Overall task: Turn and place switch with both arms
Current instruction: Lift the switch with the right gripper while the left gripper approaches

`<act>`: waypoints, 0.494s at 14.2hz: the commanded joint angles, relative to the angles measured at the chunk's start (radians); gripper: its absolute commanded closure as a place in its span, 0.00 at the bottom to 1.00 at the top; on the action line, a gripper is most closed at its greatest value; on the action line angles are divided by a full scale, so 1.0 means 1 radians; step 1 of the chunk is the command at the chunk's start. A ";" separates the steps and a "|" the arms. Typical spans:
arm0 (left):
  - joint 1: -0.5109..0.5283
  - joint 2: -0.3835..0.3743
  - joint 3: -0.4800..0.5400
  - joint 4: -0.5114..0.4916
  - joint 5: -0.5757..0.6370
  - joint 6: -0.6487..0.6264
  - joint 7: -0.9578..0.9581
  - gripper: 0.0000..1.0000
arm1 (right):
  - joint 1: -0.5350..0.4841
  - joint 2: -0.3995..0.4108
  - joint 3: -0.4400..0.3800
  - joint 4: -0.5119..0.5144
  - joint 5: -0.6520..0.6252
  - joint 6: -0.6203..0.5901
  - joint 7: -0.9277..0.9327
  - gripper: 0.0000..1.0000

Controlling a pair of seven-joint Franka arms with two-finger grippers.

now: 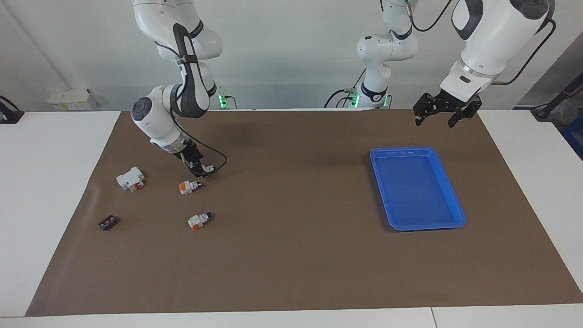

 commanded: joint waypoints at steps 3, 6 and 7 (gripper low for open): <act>0.008 -0.025 -0.001 -0.026 -0.013 -0.005 0.012 0.00 | -0.021 0.010 0.000 0.105 0.097 -0.157 -0.034 1.00; 0.008 -0.025 -0.001 -0.026 -0.013 -0.005 0.012 0.00 | -0.055 0.003 0.002 0.275 0.100 -0.407 -0.025 1.00; 0.008 -0.025 -0.001 -0.026 -0.013 -0.005 0.012 0.00 | -0.053 0.002 0.002 0.324 0.123 -0.479 0.016 1.00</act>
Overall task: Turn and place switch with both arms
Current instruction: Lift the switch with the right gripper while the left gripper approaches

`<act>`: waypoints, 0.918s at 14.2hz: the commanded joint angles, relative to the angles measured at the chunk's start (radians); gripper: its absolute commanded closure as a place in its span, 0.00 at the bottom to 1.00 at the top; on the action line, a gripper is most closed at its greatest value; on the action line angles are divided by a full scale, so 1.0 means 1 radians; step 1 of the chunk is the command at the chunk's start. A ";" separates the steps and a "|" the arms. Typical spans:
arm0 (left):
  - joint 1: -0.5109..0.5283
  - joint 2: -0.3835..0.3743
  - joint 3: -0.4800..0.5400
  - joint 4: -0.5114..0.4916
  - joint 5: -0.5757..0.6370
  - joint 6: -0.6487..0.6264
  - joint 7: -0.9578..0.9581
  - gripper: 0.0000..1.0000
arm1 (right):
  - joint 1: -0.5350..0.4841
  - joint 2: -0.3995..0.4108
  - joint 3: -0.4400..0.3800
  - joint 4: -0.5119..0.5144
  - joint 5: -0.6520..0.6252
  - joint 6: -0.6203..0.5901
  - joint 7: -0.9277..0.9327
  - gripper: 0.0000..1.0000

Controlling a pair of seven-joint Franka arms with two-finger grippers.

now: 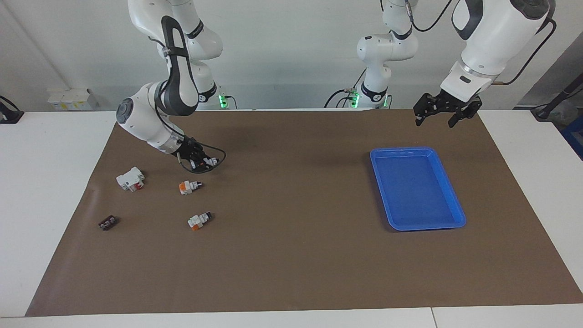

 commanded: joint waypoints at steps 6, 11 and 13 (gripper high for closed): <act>0.008 -0.025 -0.001 -0.026 -0.013 -0.005 0.012 0.00 | 0.099 -0.039 0.013 0.298 0.200 -0.300 0.409 1.00; 0.008 -0.025 -0.001 -0.026 -0.013 -0.003 0.012 0.00 | 0.149 -0.040 0.060 0.381 0.468 -0.236 0.644 1.00; 0.006 -0.025 -0.001 -0.026 -0.013 0.003 0.006 0.00 | 0.178 -0.009 0.103 0.422 0.488 -0.098 0.798 1.00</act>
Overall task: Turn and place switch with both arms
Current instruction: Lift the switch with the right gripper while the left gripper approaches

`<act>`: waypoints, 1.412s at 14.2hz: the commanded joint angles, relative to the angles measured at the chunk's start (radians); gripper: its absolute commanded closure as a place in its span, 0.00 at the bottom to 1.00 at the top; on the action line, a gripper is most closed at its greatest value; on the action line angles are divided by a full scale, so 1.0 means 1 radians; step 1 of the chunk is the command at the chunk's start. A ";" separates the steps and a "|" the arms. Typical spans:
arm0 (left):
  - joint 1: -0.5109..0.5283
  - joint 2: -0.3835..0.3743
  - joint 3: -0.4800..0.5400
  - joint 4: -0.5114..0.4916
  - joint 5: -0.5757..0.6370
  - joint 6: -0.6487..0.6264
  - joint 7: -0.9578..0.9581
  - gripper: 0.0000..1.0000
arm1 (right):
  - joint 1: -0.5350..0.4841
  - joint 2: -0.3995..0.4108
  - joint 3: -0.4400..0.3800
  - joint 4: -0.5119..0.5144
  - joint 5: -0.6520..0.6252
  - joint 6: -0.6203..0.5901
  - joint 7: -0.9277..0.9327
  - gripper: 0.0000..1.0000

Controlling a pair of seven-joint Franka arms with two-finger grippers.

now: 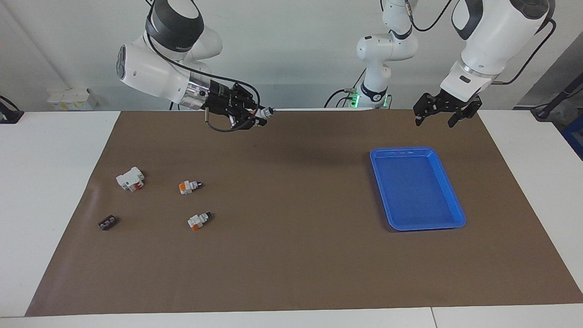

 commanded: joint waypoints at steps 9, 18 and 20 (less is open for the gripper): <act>-0.023 -0.027 -0.014 -0.022 -0.395 0.056 -0.050 0.11 | 0.217 0.074 0.053 0.113 0.004 0.296 0.123 1.00; -0.145 -0.034 -0.040 -0.051 -0.324 0.268 -0.337 0.00 | 0.217 0.071 0.053 0.108 -0.004 0.284 0.125 1.00; -0.173 -0.040 -0.037 -0.066 -0.321 0.294 -0.333 0.01 | 0.219 0.071 0.053 0.107 -0.004 0.285 0.125 1.00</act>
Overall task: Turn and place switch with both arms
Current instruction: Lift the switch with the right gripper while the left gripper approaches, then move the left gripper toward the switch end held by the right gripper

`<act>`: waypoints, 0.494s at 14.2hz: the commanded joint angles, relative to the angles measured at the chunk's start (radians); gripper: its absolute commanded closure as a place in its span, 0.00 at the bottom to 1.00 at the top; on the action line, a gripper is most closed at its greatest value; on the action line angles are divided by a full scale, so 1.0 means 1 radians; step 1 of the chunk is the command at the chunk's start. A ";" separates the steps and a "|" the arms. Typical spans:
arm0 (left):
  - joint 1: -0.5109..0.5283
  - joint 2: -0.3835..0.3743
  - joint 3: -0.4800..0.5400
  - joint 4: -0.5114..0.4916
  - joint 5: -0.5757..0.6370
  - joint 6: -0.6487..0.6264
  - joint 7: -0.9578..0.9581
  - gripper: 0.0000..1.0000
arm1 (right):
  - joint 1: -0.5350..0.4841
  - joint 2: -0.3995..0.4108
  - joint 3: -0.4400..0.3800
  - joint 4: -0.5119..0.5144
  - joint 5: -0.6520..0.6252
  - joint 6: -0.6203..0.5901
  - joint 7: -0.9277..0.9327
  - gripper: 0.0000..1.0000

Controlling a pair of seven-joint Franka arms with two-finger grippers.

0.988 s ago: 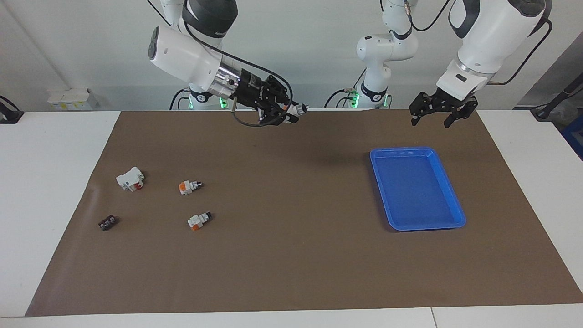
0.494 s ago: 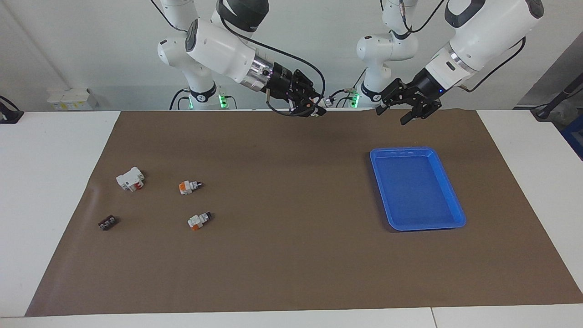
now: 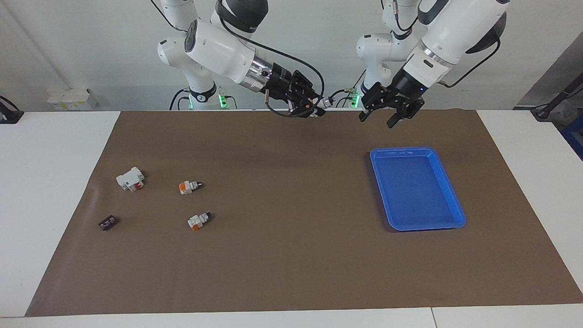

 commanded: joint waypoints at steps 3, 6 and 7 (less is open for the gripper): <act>-0.023 -0.027 0.012 -0.032 0.019 0.029 0.031 0.18 | -0.006 0.003 0.001 0.007 -0.008 -0.010 -0.009 1.00; -0.029 -0.026 0.009 -0.031 0.005 0.015 0.141 0.28 | -0.006 0.002 0.001 0.007 -0.009 -0.010 -0.009 1.00; -0.029 -0.026 0.011 -0.029 -0.017 0.004 0.204 0.39 | -0.006 0.002 0.001 0.009 -0.011 -0.008 -0.009 1.00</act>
